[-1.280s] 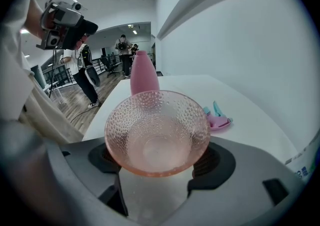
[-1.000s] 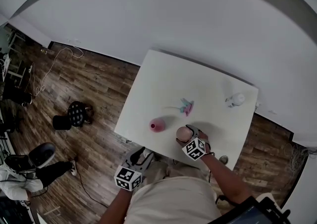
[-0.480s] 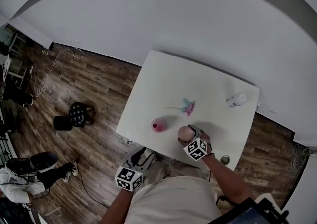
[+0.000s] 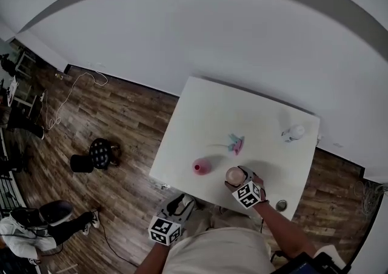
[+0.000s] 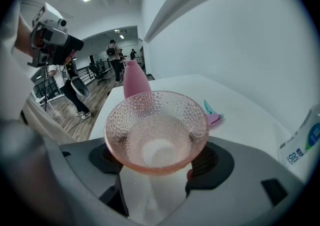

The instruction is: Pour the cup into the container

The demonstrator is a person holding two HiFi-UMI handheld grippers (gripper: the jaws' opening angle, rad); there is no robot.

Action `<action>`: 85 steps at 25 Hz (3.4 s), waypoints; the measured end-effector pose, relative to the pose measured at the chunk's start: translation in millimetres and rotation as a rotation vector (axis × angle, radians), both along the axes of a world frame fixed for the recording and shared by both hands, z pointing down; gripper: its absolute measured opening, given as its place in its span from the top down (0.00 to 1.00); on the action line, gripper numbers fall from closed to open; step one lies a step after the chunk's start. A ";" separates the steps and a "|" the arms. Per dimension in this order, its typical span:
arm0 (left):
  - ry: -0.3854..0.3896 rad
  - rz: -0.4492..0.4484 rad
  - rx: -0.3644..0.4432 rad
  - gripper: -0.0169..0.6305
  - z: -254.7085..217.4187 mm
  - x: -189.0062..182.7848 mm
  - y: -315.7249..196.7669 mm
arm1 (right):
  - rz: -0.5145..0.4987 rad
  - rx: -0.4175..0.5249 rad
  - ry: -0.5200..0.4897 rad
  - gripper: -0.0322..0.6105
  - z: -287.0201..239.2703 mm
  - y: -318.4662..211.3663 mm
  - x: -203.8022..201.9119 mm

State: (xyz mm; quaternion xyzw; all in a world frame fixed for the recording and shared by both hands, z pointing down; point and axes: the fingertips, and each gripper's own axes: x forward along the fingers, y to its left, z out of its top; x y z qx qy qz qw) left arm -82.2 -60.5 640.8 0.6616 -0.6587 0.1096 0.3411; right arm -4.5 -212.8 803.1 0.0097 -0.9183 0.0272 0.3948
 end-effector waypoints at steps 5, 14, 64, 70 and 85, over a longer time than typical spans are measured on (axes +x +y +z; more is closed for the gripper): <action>-0.005 0.015 0.016 0.72 -3.2 -6.0 -0.1 | 0.019 -0.001 0.002 0.37 -20.8 0.1 -3.5; -0.005 0.049 0.048 0.72 -13.2 -25.1 4.3 | 0.009 -0.011 0.039 0.37 -56.3 17.4 -13.1; 0.020 0.088 0.130 0.95 -39.6 -107.0 -9.4 | -0.090 -0.119 0.445 0.37 -101.2 74.0 -74.6; 0.018 0.081 0.136 0.95 -39.9 -110.8 -5.1 | -0.106 -0.127 0.491 0.38 -98.2 78.6 -77.3; 0.044 0.060 0.140 0.95 -35.8 -115.6 -4.9 | -0.128 -0.161 0.606 0.38 -75.8 78.2 -79.8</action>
